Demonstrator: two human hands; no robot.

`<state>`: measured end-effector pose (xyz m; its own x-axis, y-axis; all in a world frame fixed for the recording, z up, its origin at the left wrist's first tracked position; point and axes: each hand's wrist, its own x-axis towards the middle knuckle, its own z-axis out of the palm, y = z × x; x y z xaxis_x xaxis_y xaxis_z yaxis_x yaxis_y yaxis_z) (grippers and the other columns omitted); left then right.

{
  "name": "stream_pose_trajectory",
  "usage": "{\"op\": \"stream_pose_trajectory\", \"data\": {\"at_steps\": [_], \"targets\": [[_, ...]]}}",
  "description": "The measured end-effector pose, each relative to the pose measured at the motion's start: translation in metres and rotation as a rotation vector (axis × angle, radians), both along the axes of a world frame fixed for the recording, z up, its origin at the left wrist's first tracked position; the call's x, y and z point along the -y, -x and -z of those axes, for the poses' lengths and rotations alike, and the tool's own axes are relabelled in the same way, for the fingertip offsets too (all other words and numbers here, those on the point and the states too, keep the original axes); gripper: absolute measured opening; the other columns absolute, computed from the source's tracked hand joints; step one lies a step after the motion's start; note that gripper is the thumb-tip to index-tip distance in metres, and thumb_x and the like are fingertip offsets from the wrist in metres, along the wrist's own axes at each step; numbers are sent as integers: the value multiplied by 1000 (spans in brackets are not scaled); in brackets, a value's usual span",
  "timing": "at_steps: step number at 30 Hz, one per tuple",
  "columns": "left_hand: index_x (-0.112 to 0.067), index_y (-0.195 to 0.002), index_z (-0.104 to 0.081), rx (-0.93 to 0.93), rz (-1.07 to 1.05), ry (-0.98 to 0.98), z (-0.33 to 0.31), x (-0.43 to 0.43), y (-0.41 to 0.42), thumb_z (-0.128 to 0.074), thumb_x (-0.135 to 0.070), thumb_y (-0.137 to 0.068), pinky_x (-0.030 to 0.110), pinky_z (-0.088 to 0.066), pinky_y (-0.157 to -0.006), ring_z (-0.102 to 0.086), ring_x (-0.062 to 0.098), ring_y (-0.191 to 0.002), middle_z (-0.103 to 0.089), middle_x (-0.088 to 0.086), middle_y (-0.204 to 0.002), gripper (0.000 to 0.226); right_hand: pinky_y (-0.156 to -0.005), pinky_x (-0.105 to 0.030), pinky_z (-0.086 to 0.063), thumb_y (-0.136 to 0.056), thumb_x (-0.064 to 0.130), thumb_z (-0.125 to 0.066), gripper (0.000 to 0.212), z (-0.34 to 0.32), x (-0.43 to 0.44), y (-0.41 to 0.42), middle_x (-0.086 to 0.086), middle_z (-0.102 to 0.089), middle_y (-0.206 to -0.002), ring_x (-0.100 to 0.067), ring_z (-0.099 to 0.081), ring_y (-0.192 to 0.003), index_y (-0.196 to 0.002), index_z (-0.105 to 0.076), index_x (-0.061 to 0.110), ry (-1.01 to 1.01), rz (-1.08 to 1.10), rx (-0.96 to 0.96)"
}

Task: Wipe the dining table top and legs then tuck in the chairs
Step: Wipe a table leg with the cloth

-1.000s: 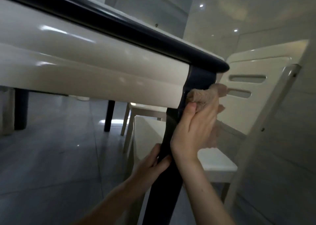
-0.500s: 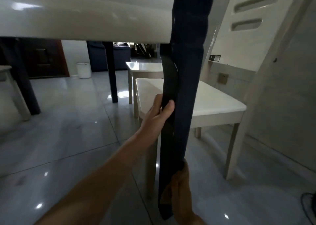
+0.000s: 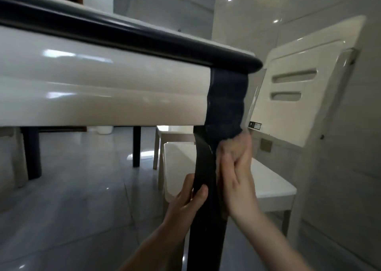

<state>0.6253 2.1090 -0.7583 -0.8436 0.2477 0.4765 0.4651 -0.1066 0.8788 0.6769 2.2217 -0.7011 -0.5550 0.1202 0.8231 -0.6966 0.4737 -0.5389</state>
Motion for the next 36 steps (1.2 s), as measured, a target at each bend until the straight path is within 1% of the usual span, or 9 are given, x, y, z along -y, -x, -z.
{"op": "stream_pose_trajectory", "data": {"at_steps": [6,12,18,21,24,27,29,33,36], "targets": [[-7,-111,-51,-76,34,4,-8,2,-2,-53,-32,-89,10,-47,-71,-62,-5,-86,-67,-15,-90,33,-116,-37,-27,-95,45,-33,71,-100,1,41,-4,-20,-159,-17,-27,-143,-154,-6,17,112,32,-106],[-18,-109,-50,-36,-38,31,-1,-1,0,-46,-38,-91,9,-45,-73,-58,-10,-85,-61,-18,-90,28,-115,-49,-29,-98,17,-44,64,69,-2,23,-11,-28,-154,-21,-30,-142,-153,-11,12,260,-150,83],[-15,-117,-47,-32,-56,58,-3,-3,-2,-39,-32,-100,13,-50,-71,-62,-7,-87,-60,-13,-99,24,-89,-59,-43,-93,48,-46,61,231,5,-13,-26,-56,-120,-37,-58,-103,-148,-21,41,325,-61,529],[-13,-115,-44,-47,-61,69,-1,-4,-2,-35,-27,-102,11,-49,-67,-63,-8,-83,-59,-11,-97,21,-77,-41,-51,-105,36,-28,37,296,5,-18,-19,-65,-103,-36,-64,-91,-120,-43,66,347,45,751],[-15,-114,-46,-48,-81,72,-1,-5,-2,-37,-34,-100,13,-50,-70,-63,-6,-86,-61,-11,-98,25,-49,-29,-44,-106,13,-24,51,317,0,-26,-33,-52,-81,-31,-52,-59,-105,-52,55,421,-95,867],[-22,-112,-49,-17,-88,75,-5,-3,-2,-39,-41,-95,18,-50,-75,-62,-1,-93,-62,-13,-100,28,-68,-13,-49,-100,13,-41,32,344,-9,-35,1,-62,-105,-2,-61,-87,-122,-43,37,266,-72,1042],[-21,-114,-48,-24,-85,90,-3,-1,-2,-37,-37,-99,15,-50,-74,-62,-3,-90,-61,-13,-99,25,-77,-16,-47,-96,12,-48,36,361,-11,-38,6,-58,-116,-11,-59,-106,-127,-40,29,195,-60,1160],[-16,-120,-47,-18,-48,73,-5,-1,-8,-38,-42,-95,12,-49,-73,-61,-7,-89,-60,-12,-101,37,-71,-14,-46,-91,-12,-39,23,350,-10,-37,-7,-52,-97,-13,-57,-86,-100,-45,8,273,-99,1124],[-7,-118,-46,37,-36,13,0,-4,-10,-41,-33,-98,7,-46,-71,-59,-11,-84,-56,-9,-97,33,-71,-8,-46,-95,-15,-35,22,305,-7,-38,-10,-51,-95,2,-59,-72,-113,-45,-8,344,-103,1080]]}}
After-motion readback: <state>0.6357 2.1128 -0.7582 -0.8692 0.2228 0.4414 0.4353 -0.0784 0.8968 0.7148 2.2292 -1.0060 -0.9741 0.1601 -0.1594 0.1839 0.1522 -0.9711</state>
